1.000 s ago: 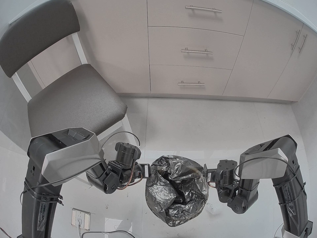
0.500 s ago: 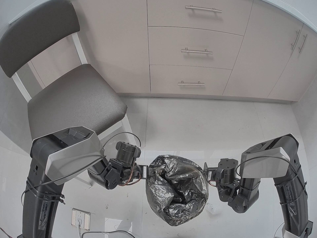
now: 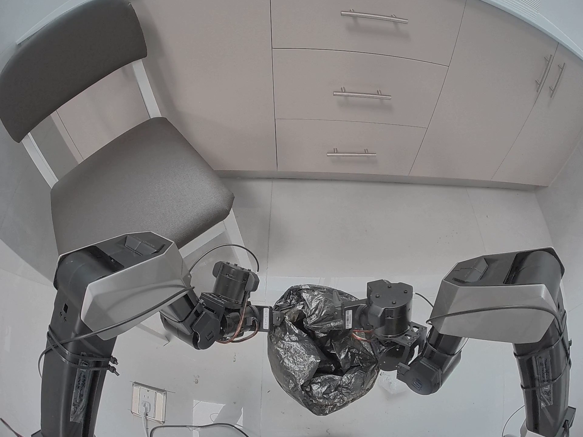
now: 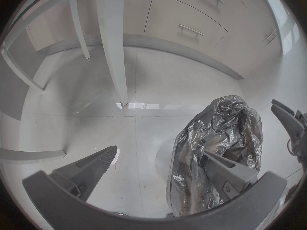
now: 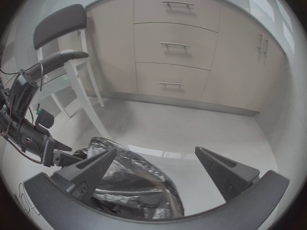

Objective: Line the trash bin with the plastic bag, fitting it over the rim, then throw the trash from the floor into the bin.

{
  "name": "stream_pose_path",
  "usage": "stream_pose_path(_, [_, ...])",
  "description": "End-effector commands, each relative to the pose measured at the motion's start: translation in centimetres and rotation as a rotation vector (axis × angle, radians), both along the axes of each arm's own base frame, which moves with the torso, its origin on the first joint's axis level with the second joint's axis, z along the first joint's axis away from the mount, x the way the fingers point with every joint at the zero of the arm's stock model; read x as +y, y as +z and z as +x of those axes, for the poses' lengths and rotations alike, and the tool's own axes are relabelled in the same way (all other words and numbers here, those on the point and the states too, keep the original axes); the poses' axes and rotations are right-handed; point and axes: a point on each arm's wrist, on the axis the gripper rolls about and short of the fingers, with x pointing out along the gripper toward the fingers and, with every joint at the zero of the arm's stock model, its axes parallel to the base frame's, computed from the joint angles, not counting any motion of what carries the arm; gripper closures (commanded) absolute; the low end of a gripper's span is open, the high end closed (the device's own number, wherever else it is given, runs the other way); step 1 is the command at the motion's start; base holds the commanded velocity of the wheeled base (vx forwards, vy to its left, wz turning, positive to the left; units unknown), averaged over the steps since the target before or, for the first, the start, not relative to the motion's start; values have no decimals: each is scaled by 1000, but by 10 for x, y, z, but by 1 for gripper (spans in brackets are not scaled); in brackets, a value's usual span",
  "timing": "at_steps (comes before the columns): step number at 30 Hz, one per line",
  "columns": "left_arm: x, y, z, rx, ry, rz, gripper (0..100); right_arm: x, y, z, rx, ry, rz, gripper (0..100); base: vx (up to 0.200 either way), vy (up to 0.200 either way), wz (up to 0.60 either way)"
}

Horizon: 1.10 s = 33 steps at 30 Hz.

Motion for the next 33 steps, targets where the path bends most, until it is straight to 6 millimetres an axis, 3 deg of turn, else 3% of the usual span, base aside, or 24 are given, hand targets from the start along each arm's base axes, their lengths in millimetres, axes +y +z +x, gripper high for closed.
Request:
stream_pose_path(1, [0, 2, -1, 0, -1, -2, 0, 19, 11, -3, -30, 48, 24, 0, 0, 0, 0])
stream_pose_path(5, [0, 1, -1, -2, -2, -1, 0, 32, 1, -3, 9, 83, -7, 0, 0, 0, 0])
stream_pose_path(16, [0, 1, -1, -5, -1, 1, 0, 39, -37, 8, 50, 81, -43, 0, 0, 0, 0])
stream_pose_path(33, [-1, 1, -1, -6, 1, 4, 0, 14, -61, 48, 58, -25, -46, 0, 0, 0, 0])
